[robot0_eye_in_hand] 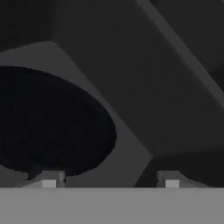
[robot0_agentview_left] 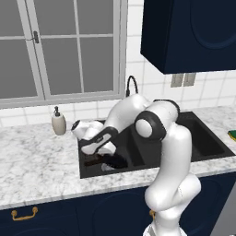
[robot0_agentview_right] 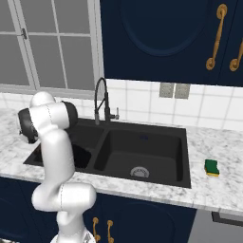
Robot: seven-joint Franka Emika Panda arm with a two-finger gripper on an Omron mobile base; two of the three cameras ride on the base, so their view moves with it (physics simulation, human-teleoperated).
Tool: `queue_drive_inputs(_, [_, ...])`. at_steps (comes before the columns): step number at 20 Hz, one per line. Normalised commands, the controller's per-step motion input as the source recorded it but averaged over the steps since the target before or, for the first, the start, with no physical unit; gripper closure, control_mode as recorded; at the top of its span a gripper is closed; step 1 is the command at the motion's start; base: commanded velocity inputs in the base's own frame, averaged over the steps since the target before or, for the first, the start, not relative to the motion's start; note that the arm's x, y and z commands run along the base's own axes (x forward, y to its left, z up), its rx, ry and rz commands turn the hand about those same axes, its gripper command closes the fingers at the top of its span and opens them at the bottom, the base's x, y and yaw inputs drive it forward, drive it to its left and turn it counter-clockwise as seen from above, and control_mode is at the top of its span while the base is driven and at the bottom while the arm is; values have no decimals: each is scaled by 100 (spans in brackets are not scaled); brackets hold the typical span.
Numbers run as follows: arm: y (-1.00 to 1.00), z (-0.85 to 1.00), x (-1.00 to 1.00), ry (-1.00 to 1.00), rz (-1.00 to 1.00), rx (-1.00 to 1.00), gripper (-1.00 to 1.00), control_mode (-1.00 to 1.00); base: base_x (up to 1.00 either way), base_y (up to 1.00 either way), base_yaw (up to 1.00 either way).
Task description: Pick the pan and sponge and place them into the sink. Then turn on the water.
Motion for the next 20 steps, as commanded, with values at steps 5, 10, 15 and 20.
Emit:
queue_drive_inputs(5, [-27, 53, -3, -8, -6, 9, -100, -100, 0, 0, 0])
queue_drive_inputs(10, [-23, 96, -7, -18, -4, 5, -100, -100, 0, 0, 0])
queue_drive_inputs(15, [-21, 100, -31, -17, 0, 3, -100, -100, 0, 0, 0])
queue_drive_inputs(20, [-75, 41, -28, -1, 15, 18, -100, -100, 0, 0, 0])
